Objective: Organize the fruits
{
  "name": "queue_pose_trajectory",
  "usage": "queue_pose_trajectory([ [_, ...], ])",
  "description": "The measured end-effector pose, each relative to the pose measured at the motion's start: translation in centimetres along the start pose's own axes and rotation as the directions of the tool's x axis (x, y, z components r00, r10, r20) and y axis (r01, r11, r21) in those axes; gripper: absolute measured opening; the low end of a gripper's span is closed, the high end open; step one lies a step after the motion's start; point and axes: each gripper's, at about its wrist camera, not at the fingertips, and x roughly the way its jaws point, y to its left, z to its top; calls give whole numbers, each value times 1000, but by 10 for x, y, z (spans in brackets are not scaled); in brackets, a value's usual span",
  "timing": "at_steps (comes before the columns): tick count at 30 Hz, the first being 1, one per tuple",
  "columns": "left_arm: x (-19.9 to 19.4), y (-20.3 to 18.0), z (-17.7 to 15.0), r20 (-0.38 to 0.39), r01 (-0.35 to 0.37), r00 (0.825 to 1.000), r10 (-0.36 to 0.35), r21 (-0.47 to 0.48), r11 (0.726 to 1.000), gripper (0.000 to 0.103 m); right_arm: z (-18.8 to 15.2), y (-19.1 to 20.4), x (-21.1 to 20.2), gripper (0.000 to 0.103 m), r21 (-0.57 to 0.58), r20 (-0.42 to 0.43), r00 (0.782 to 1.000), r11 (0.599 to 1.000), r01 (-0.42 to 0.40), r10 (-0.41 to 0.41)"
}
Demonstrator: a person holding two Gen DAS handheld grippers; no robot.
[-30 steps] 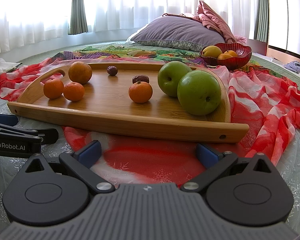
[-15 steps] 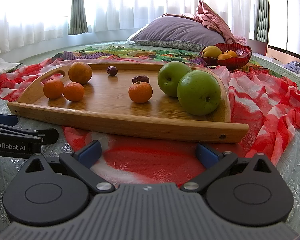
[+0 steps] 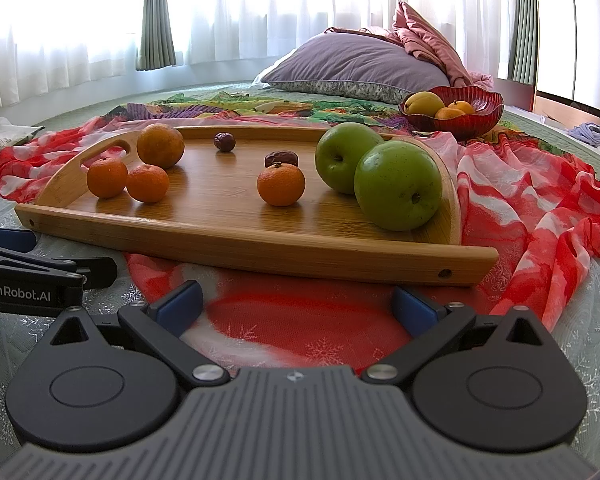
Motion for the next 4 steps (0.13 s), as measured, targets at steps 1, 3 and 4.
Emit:
queue_pose_trajectory([
  [1, 0, 0, 0, 0, 0, 1000, 0, 0, 1000, 103, 0, 0, 0, 103, 0, 1, 1000, 1000, -1, 1],
  [3, 0, 0, 0, 1, 1, 1000, -1, -1, 1000, 103, 1, -1, -1, 103, 2, 2, 1000, 1000, -2, 2],
  [4, 0, 0, 0, 2, 1, 1000, -1, -1, 1000, 103, 0, -1, -1, 103, 1, 2, 1000, 1000, -1, 1],
])
